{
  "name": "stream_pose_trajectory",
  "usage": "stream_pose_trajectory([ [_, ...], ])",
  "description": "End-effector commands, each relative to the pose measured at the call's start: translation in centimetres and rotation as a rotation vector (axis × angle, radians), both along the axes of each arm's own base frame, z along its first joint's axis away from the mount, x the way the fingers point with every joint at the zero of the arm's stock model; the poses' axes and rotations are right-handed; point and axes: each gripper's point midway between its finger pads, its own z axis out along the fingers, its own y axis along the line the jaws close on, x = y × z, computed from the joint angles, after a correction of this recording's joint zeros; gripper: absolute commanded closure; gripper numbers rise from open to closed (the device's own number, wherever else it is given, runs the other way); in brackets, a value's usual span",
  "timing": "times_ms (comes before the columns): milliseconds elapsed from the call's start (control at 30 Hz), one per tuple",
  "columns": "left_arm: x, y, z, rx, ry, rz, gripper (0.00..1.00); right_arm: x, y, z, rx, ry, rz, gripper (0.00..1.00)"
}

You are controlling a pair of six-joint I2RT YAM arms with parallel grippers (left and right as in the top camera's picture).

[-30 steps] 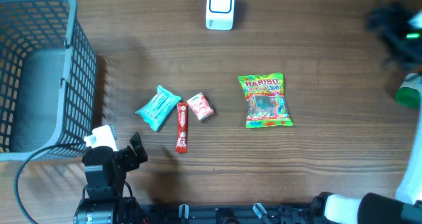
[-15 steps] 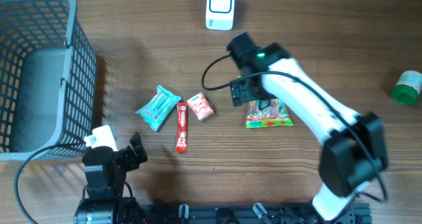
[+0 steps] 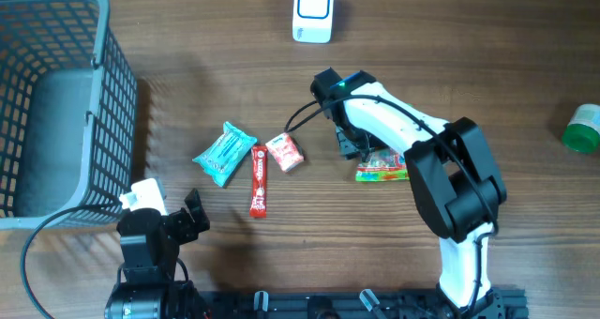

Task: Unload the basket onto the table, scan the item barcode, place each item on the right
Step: 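Return the right gripper and grasp the Haribo Worms bag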

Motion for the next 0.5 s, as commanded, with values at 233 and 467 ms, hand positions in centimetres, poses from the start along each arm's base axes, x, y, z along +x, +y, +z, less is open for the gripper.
stream_pose_trajectory([
  [233,0.0,0.2,0.0,0.015,0.0,-0.001,0.0,-2.8,5.4,2.3,0.3,0.254,0.082,0.96],
  [467,0.0,0.2,0.0,0.015,0.0,-0.001,0.0,-3.7,15.0,14.0,0.958,0.329,0.155,0.96],
])
